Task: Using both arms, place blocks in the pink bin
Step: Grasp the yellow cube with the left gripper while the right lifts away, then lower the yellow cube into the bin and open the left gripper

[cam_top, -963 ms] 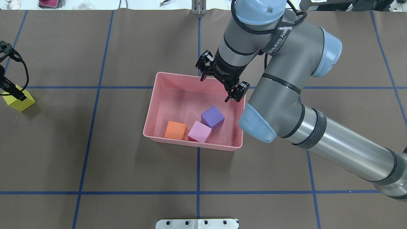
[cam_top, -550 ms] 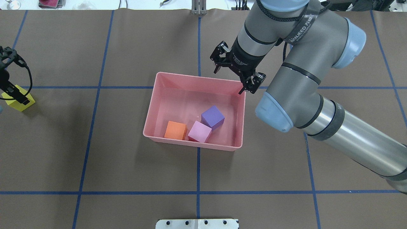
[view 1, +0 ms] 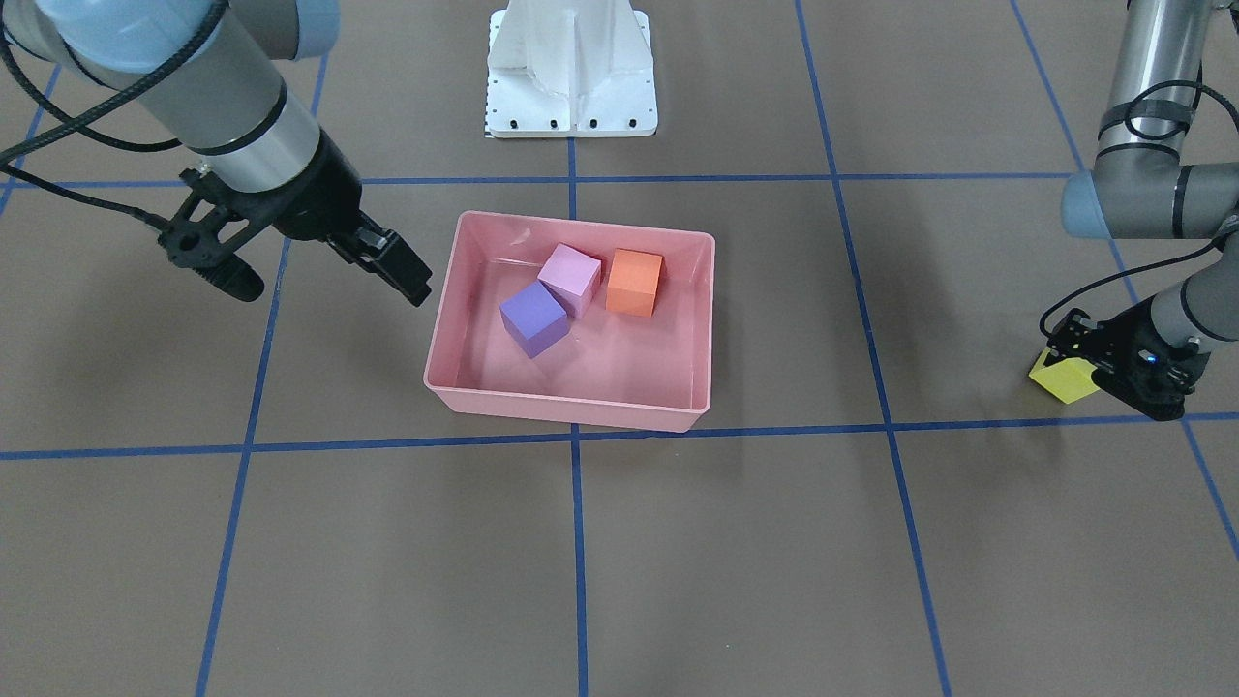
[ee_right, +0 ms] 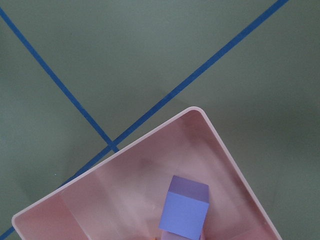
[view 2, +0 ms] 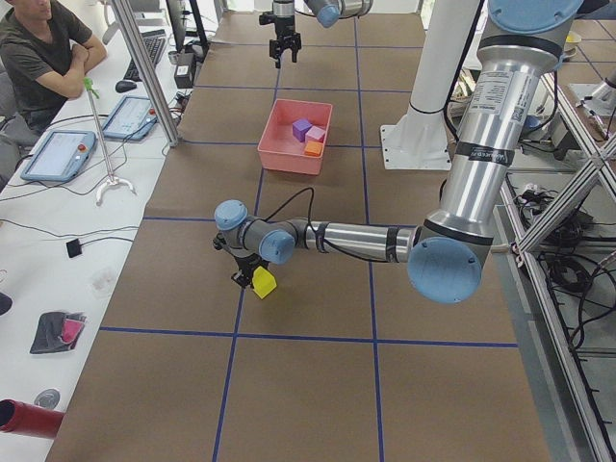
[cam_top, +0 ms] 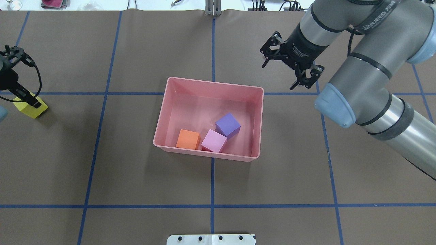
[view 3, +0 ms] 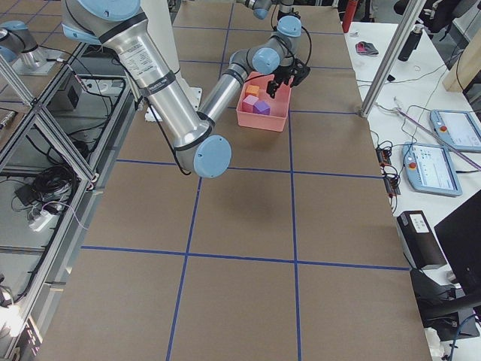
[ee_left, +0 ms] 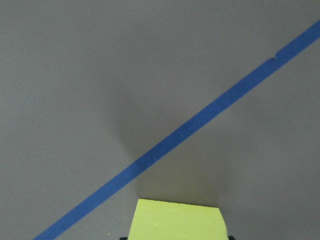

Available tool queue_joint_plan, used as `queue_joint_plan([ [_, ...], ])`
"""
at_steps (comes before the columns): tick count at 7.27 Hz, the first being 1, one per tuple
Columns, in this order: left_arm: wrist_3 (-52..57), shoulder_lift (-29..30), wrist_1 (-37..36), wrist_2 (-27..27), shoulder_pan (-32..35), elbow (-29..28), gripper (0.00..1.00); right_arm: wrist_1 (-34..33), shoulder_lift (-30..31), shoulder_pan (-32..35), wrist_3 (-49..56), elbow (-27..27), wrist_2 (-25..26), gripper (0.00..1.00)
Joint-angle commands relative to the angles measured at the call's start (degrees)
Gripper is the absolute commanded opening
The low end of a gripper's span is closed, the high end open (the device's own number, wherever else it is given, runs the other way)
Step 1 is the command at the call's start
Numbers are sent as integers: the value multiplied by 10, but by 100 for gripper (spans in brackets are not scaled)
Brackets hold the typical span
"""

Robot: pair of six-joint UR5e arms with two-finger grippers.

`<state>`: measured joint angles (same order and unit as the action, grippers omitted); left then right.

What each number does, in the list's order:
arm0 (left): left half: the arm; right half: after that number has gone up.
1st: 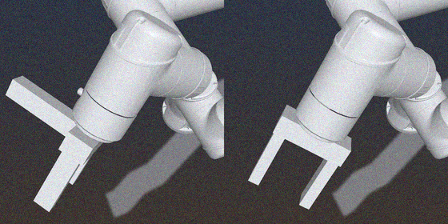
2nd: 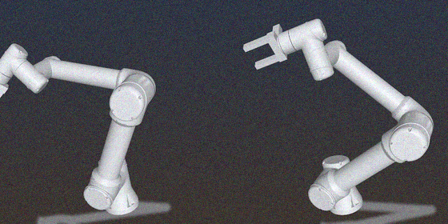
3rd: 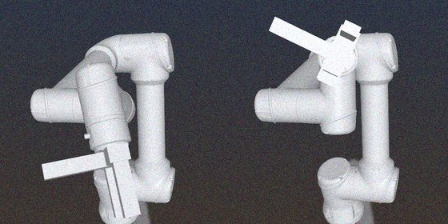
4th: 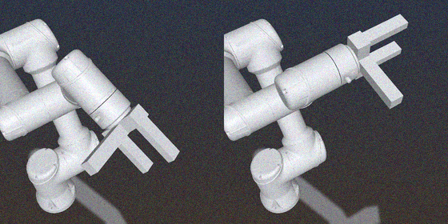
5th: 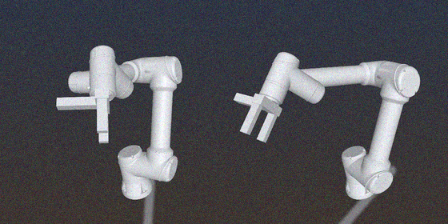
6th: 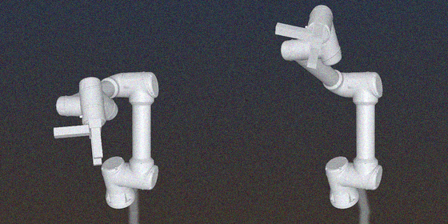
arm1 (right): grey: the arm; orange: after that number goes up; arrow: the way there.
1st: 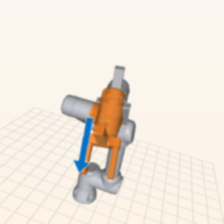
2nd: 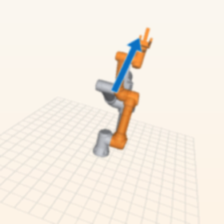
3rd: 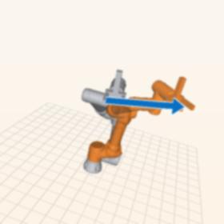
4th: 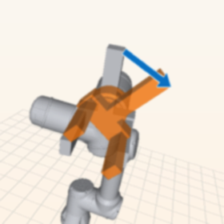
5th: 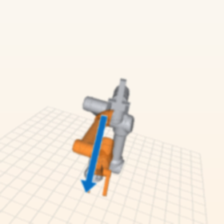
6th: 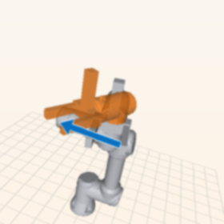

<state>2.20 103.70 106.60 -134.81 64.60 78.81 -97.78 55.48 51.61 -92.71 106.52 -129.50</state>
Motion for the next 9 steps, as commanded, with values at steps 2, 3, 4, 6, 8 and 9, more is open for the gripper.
queue_joint_plan([
  [2, -405, 64, -60, -59, -70, 157, 0, 0, 61, 47, 124, -3, -1, 99],
  [3, -517, 134, -81, -60, -84, 169, 0, 0, 72, 58, 170, -17, 2, 99],
  [4, -597, 202, -97, -66, -113, 166, 0, 3, 88, 58, 211, -26, 7, 99],
  [6, -673, 288, -98, -59, -150, 132, 0, 7, 93, 61, 255, -53, 9, 99],
  [8, -674, 315, -93, 42, -227, 86, 0, 8, 92, 60, 258, -60, 7, 99],
  [9, -674, 320, -90, 49, -235, 68, 0, 8, 92, 60, 259, -62, 7, 99],
])
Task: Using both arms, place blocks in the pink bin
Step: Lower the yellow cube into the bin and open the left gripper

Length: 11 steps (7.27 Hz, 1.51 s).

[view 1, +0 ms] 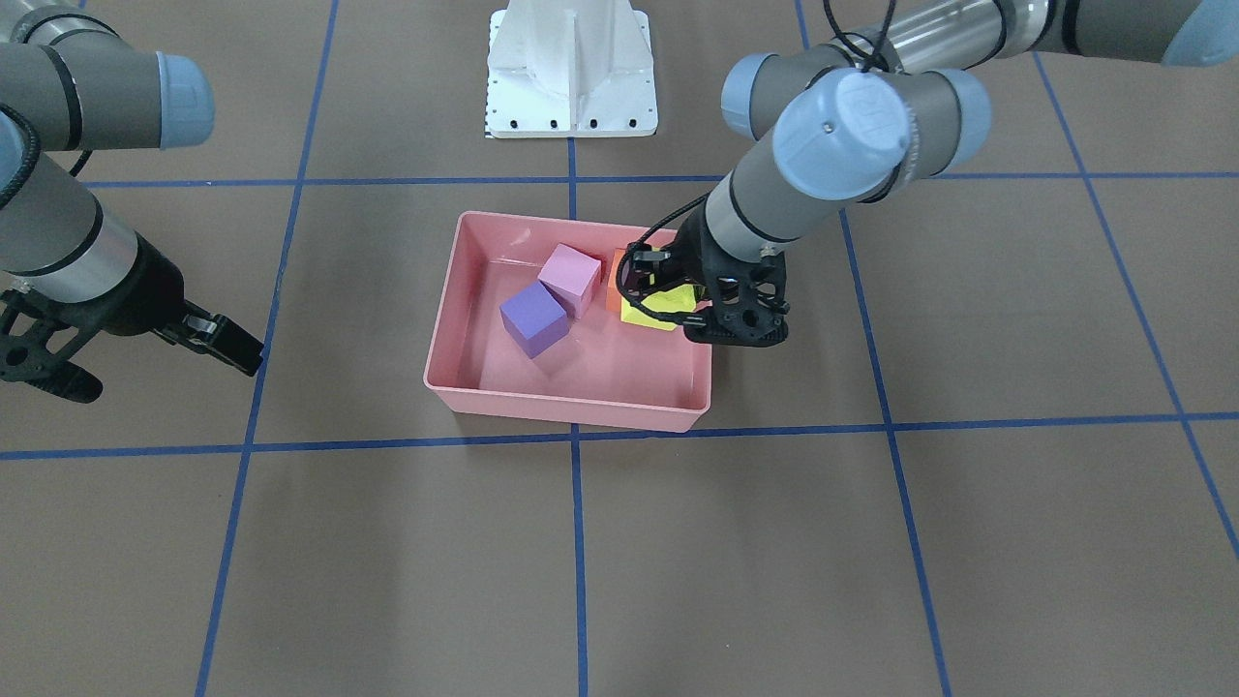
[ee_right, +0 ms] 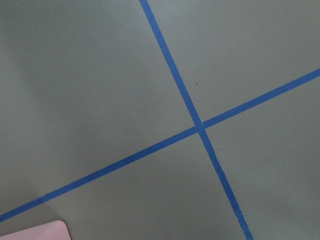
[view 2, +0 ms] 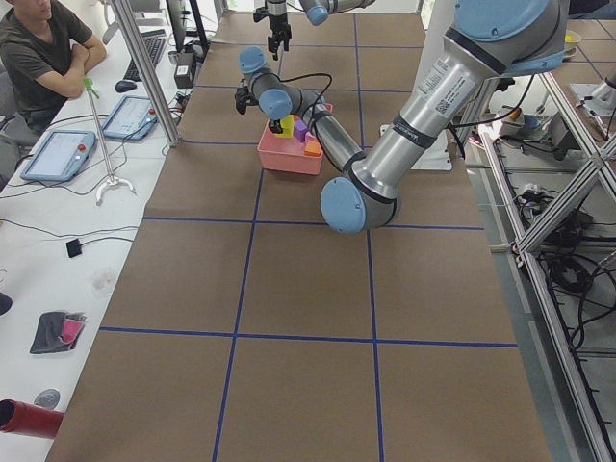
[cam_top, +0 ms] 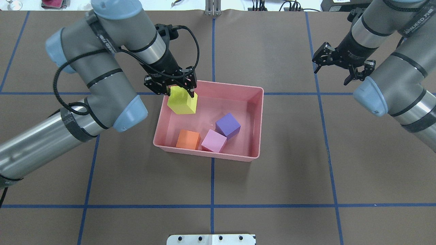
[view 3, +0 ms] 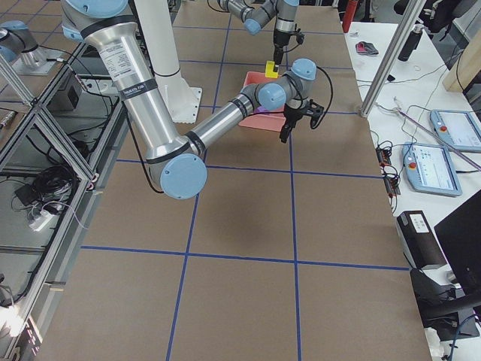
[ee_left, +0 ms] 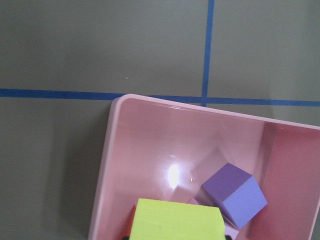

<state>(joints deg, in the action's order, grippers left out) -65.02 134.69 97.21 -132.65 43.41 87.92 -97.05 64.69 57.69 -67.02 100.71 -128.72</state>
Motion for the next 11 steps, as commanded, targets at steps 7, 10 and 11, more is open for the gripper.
queue_joint_plan([
  [7, 3, 38, 70, 73, -40, -123, 70, 1, 0, -1, 2, -4, 0, 99],
  [10, -1, 33, 66, 74, -34, -76, 99, 1, -1, 0, 1, -1, 1, 99],
  [11, -2, 29, 61, 71, -23, -53, 99, 1, -1, 11, 1, 3, 0, 99],
])
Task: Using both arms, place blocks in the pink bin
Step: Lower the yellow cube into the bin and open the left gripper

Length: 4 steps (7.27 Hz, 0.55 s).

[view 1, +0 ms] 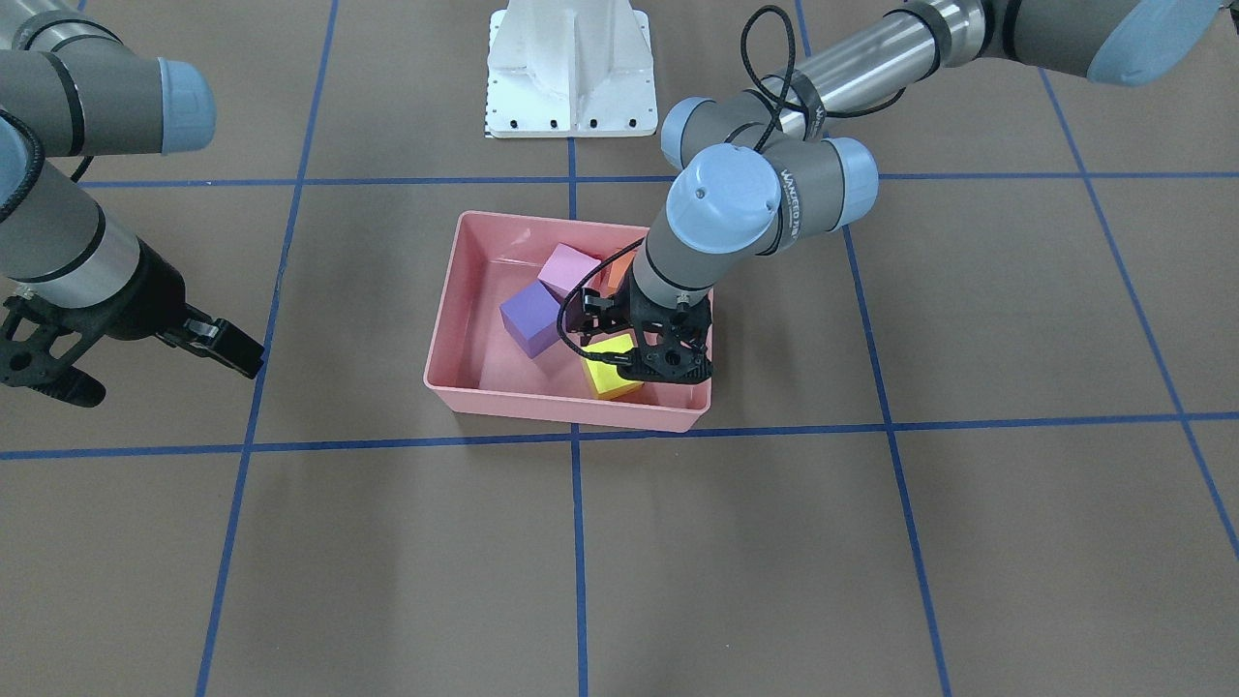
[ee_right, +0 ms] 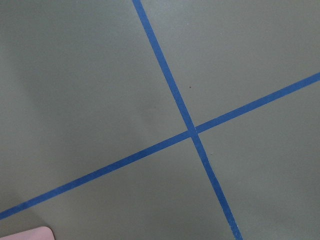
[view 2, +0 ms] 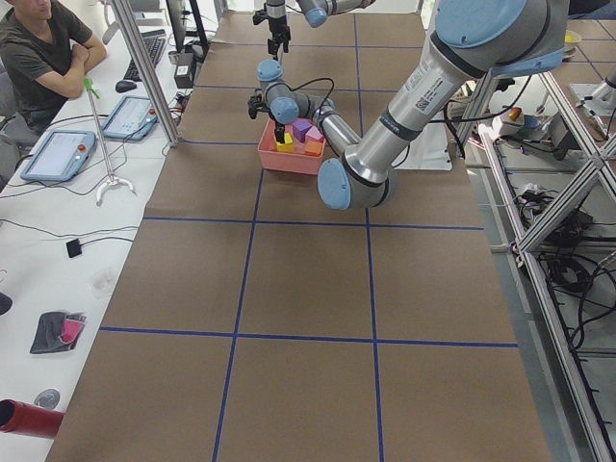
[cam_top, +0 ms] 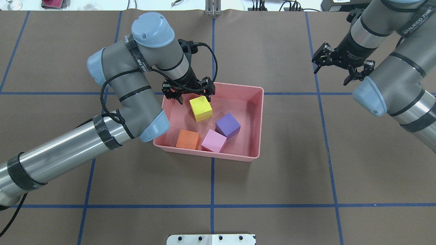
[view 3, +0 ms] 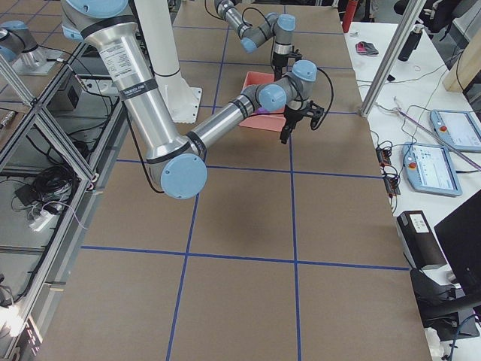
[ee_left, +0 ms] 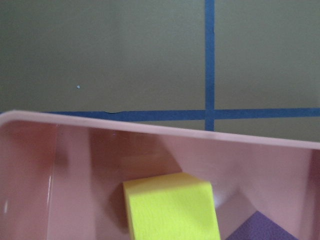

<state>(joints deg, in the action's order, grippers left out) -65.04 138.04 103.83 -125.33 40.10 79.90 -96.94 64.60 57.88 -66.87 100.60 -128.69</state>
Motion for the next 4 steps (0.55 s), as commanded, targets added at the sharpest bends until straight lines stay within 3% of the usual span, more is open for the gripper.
queue_joint_plan([
  [1, 3, -34, -33, -4, 19, 76, 99, -1, 6, 24, 5, 16, -4, 99],
  [2, 7, -83, -52, -7, 43, 141, 99, -2, 36, 35, 40, 40, -5, 99],
  [4, 137, -252, -55, -31, 94, 267, 99, -1, 94, 97, 193, 48, -9, 99],
])
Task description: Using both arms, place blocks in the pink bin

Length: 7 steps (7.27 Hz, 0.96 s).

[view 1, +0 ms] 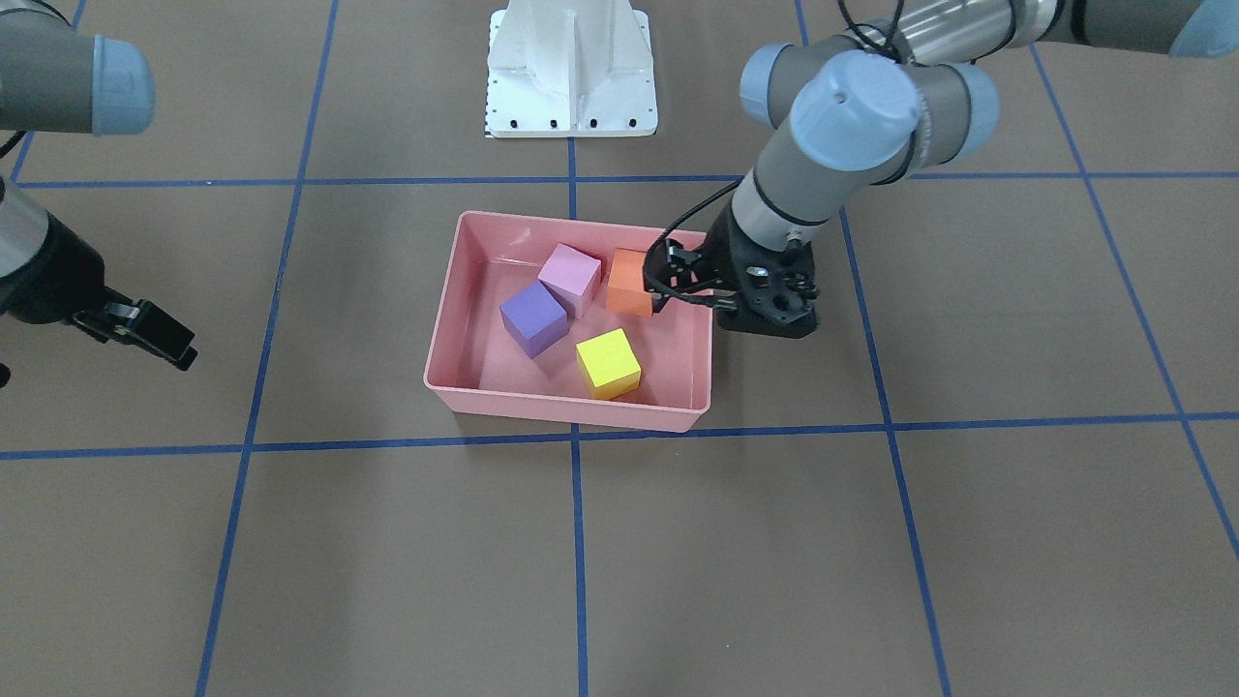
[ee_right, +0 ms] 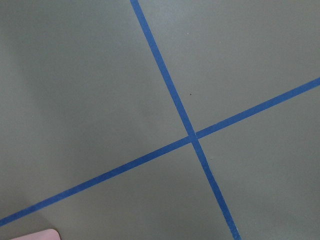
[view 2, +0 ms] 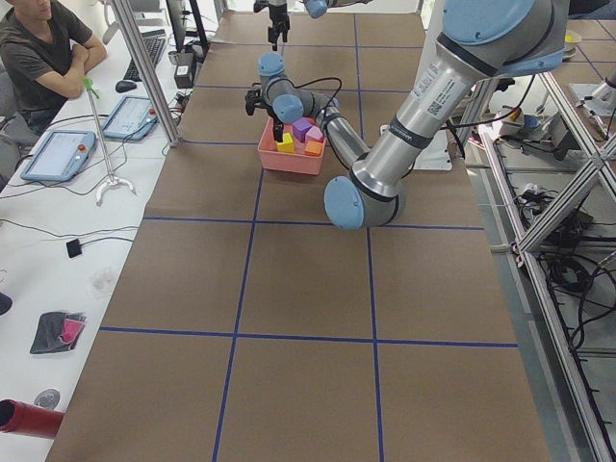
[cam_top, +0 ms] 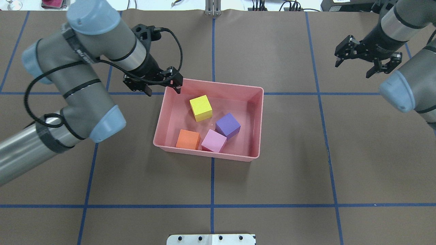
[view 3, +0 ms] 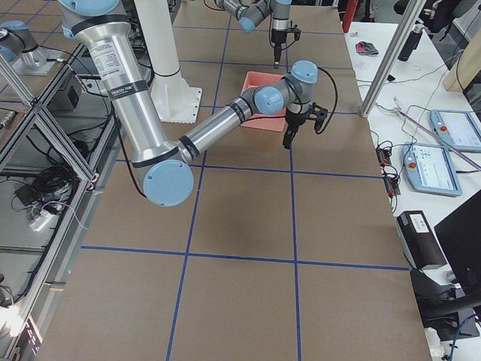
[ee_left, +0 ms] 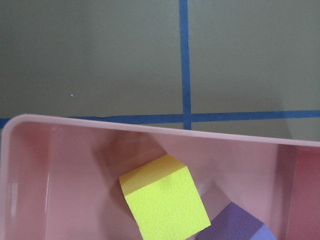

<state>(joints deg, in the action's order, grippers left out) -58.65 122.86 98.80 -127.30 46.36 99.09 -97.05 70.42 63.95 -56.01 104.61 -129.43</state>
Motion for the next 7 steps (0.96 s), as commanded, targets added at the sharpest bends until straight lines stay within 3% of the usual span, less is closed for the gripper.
queue_joint_plan([
  [1, 165, -192, -4, -12, 62, 127, 99, 0, 75, 73, 171, 8, -21, 99],
  [2, 263, -253, -5, -13, 103, 145, 99, -1, 114, 110, 279, 2, -29, 99],
  [4, 456, -317, -20, -33, 223, 113, 99, -1, 132, 144, 375, -39, -33, 99],
  [5, 568, -317, -76, -59, 293, 73, 99, 0, 139, 156, 397, -54, -48, 99],
  [6, 608, -318, -90, -59, 337, 47, 99, 0, 140, 183, 442, -76, -91, 99],
  [7, 609, -318, -95, -62, 368, 25, 99, 0, 140, 193, 478, -88, -97, 99],
])
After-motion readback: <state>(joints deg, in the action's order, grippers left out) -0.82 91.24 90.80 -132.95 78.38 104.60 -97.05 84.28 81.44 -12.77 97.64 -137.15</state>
